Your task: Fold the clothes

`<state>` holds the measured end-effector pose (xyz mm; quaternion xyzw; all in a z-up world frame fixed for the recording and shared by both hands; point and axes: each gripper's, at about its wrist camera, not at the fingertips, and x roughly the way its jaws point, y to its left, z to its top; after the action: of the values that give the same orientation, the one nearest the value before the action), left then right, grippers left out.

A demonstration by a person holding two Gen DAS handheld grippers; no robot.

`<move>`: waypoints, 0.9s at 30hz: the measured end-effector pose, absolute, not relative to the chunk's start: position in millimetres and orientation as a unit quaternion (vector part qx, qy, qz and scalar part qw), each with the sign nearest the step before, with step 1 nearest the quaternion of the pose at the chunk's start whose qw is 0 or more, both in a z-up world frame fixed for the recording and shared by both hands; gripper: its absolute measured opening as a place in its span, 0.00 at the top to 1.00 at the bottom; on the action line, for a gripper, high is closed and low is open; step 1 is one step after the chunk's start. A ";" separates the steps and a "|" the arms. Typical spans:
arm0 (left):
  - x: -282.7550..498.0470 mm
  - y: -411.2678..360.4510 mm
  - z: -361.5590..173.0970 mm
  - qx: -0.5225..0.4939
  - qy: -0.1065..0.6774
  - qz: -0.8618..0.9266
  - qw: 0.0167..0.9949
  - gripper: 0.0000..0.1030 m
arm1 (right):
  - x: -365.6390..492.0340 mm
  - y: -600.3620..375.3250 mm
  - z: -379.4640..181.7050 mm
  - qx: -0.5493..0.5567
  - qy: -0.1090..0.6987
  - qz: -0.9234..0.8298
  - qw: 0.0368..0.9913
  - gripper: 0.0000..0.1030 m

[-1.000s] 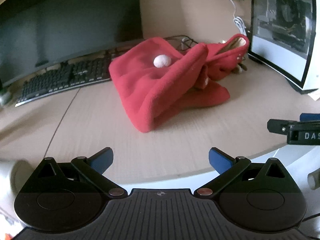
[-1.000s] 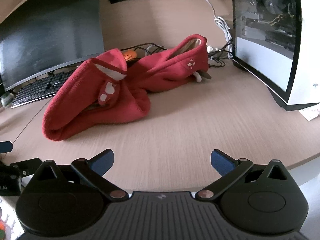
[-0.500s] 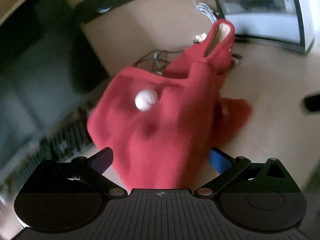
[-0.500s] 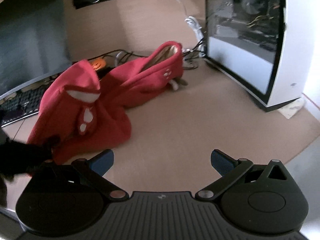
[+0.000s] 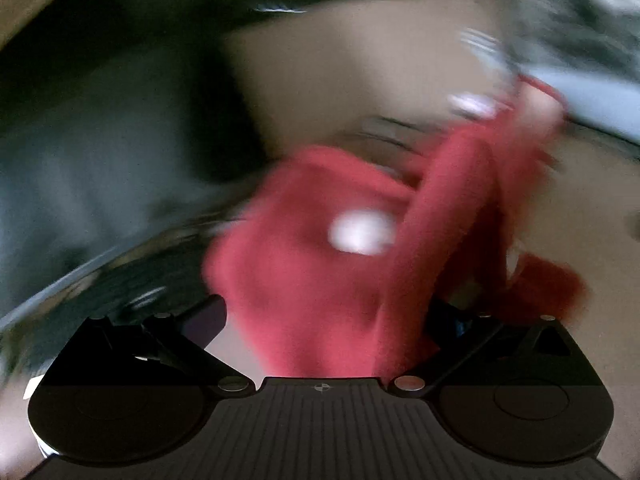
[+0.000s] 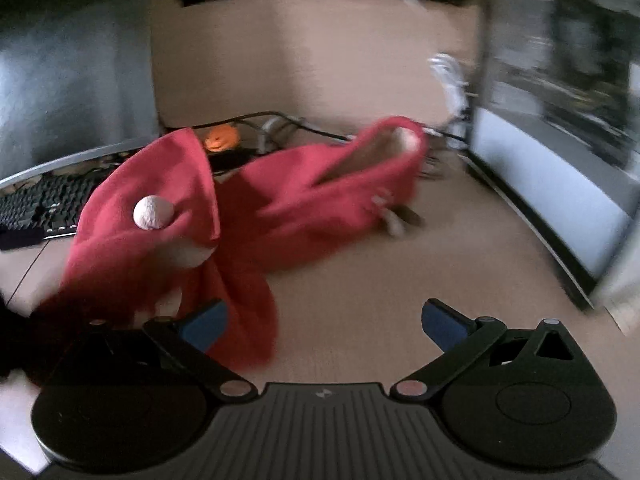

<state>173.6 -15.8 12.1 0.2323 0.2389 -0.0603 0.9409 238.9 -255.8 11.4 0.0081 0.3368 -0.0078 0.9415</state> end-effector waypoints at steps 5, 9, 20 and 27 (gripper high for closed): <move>165.1 -52.4 -4.5 0.342 0.222 -0.079 0.910 0.00 | 311.6 -259.1 19.3 0.007 0.313 0.054 0.948 0.00; 183.4 -14.9 23.4 0.155 0.267 0.031 0.951 0.00 | 366.0 -253.5 9.1 0.021 0.318 0.103 0.942 0.00; 139.4 157.1 58.0 -0.010 0.264 0.407 0.875 0.00 | 390.3 -286.9 -11.7 0.045 0.352 0.072 0.932 0.00; 97.9 179.2 56.3 -0.056 0.274 0.380 0.882 0.00 | 341.5 -226.9 1.7 -0.005 0.347 0.175 0.921 0.00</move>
<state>97.9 179.2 56.3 -0.0556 0.2741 0.3803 0.8816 341.5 -226.9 1.7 -0.0049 0.3474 0.1753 0.9212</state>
